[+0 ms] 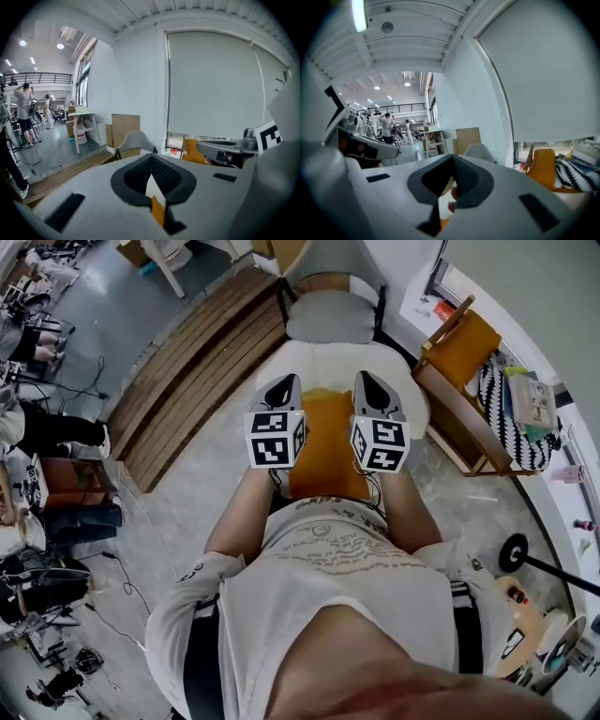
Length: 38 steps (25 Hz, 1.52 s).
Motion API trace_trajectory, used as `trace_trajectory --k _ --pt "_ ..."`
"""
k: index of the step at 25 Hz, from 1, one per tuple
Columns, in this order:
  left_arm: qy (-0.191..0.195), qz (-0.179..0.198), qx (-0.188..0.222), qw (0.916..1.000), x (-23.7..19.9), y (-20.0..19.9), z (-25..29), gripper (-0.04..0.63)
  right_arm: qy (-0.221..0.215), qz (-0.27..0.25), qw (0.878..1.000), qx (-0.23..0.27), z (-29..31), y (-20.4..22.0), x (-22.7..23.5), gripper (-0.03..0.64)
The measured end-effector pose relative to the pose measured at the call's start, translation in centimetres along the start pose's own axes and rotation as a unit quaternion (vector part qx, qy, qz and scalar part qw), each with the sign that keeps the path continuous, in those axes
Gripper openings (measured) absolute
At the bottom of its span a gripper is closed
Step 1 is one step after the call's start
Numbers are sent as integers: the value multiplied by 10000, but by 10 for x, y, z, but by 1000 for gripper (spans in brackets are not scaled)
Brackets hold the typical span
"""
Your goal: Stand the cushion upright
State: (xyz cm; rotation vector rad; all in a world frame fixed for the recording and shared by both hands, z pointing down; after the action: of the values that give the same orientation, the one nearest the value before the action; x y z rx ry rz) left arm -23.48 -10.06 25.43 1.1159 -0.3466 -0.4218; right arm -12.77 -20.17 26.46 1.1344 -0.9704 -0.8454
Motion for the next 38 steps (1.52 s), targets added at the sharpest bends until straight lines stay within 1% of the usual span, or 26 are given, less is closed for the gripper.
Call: trace_trajectory --k 5,8,10,13,17,19,21,24,27,30,34,38 --pt "295 127 39 9995 -13 -4 13 21 304 80 9995 48 13 -2 -3 26" --pt "510 151 53 9986 -28 -7 25 21 511 125 9986 16 25 1 -11 26" --pt "704 156 52 9974 -40 -9 35 21 701 67 9975 17 32 1 -18 26" --pt "1108 324 35 9933 -52 -11 56 21 1178 134 9929 83 42 3 -18 26" --pt "1658 630 -132 9841 -63 -10 78 21 1949 474 9796 117 47 13 -12 26" --pt "1871 693 -179 9797 -71 -13 86 21 2213 500 9739 86 48 16 -14 26" --pt "2034 654 -249 9766 -77 -11 93 21 2421 458 9692 18 45 20 -20 26" --pt "2228 594 -447 9720 -76 4 104 21 2643 438 9634 -132 33 31 -29 26" --pt "2303 753 -609 9683 -65 19 113 21 2811 632 9573 -226 16 43 -24 26" --pt "2452 870 -869 9616 -48 42 117 21 3032 879 9484 -311 -2 61 -10 26" --pt "2685 1000 -1307 9491 -26 87 118 21 3200 1308 9361 -646 -21 109 -3 26" --pt "2820 1092 -1623 9393 -12 132 126 21 3545 1602 9180 -770 -38 164 -2 26"
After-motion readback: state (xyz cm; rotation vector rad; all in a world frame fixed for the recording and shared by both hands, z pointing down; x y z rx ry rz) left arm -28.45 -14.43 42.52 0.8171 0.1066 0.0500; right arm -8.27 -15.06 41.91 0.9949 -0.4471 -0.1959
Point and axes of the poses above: the fingertips, and each gripper's own axes: z forward along the fingers, x to its right, y out of its underside, the point moved 1 cm from there along -z, backward along the fingers, and after that the axes turned 9 degrees about -y, right-handed, at the moved point
